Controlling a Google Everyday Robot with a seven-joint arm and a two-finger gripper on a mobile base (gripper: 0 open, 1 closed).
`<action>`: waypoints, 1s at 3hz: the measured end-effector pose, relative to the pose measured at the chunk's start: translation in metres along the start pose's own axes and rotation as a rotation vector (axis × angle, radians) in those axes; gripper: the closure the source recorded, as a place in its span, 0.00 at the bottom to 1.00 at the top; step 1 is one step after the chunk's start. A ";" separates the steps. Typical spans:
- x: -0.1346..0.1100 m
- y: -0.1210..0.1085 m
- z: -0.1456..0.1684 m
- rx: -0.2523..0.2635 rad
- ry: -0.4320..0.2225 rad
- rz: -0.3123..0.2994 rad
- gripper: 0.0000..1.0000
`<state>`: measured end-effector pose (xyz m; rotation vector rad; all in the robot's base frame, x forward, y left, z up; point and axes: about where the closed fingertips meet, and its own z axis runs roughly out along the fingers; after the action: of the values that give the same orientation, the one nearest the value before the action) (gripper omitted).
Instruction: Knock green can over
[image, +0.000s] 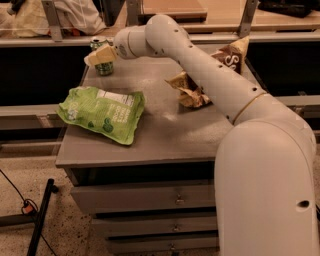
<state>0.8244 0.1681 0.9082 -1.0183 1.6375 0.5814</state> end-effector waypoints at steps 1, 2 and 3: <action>0.000 -0.001 0.010 0.021 -0.013 0.001 0.00; 0.003 -0.006 0.018 0.047 -0.024 0.031 0.00; 0.008 -0.009 0.025 0.063 -0.024 0.052 0.16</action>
Offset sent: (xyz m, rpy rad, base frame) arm 0.0252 0.0082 -0.0111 0.0693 0.0074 -0.1021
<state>0.8443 0.1808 0.8941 -0.9221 1.6545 0.5709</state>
